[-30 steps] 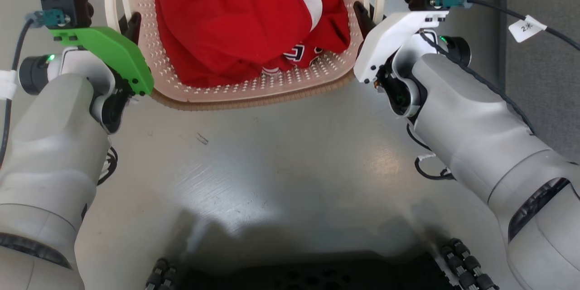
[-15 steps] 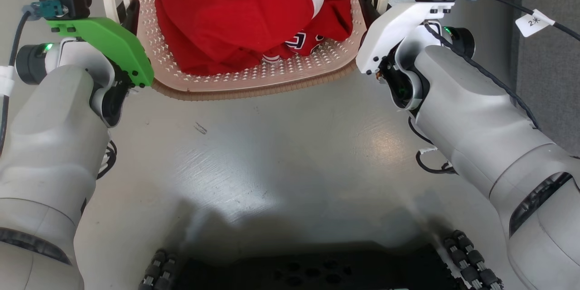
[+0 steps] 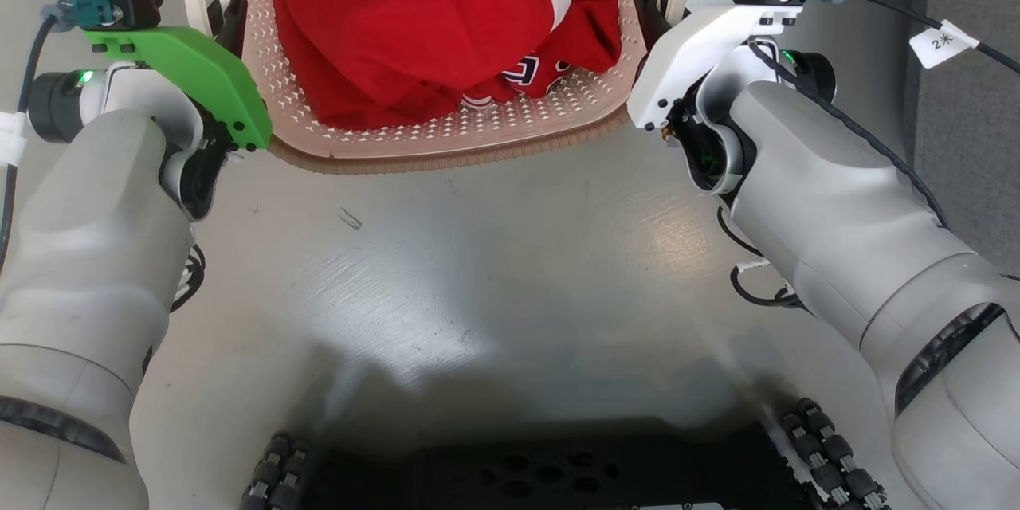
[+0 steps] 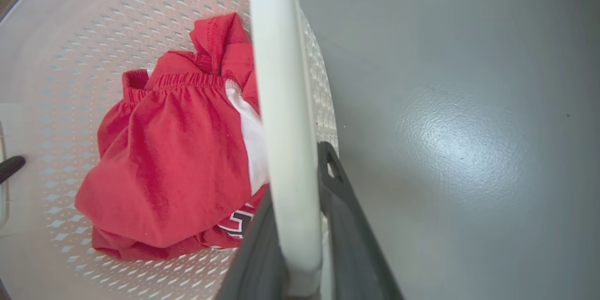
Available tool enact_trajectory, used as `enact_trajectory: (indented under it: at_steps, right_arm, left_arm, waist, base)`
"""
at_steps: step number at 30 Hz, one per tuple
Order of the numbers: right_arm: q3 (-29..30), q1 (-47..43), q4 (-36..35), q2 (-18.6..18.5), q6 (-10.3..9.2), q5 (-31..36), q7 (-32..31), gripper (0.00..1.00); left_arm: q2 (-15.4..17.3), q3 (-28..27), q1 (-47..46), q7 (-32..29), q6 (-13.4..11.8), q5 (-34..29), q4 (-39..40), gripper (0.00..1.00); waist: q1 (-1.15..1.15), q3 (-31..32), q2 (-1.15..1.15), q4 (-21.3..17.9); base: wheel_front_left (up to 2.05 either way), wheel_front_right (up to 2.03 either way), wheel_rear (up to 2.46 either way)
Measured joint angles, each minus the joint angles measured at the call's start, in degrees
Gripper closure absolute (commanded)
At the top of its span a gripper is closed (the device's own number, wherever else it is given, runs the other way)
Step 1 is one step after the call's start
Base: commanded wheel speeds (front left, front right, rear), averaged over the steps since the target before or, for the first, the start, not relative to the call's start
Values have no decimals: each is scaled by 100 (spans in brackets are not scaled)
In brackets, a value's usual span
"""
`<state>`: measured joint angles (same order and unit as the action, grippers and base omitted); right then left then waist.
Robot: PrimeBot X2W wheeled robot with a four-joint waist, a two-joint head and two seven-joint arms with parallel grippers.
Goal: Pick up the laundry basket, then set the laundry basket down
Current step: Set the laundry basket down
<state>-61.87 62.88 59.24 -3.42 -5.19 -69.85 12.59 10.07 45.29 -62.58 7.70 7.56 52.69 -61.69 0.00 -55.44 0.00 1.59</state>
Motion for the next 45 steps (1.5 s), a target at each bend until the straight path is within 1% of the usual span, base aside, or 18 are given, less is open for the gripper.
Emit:
enact_trajectory:
  at_steps: [20,21,22,23,24,25,26,45]
  right_arm:
    - [-105,15,13,2,-42,-85,60,100]
    - [-114,16,13,2,-45,-112,79,90]
    - [-115,16,13,3,-45,-133,83,65]
    - [-115,16,13,3,-45,-133,83,65]
    - [-113,16,13,1,-44,-134,87,24]
    - [-110,29,13,-9,-45,-136,102,0]
    - [-108,49,13,-13,-45,-148,101,0]
    - [-151,119,30,-22,-46,-346,137,0]
  left_arm:
    - [-11,119,-58,92,0,2,-52,100]
    - [-11,127,-59,93,0,7,-62,96]
    - [-10,133,-59,93,0,8,-66,68]
    - [-10,133,-59,93,0,8,-66,68]
    - [-10,141,-59,98,0,8,-73,52]
    - [1,156,-59,118,0,7,-97,10]
    - [23,160,-59,119,0,7,-119,0]
    - [38,247,-66,153,0,60,-238,0]
  waist:
    - [0,-98,0,-12]
    - [0,-100,0,-15]
    - [0,-101,0,-18]
    - [0,-101,0,-18]
    - [0,-101,0,-21]
    - [0,-101,0,-23]
    - [0,-101,0,-26]
    - [0,23,0,-39]
  base:
    - [0,0,0]
    - [0,0,0]
    - [0,0,0]
    - [0,0,0]
    - [0,0,0]
    - [0,0,0]
    - [0,0,0]
    - [0,0,0]
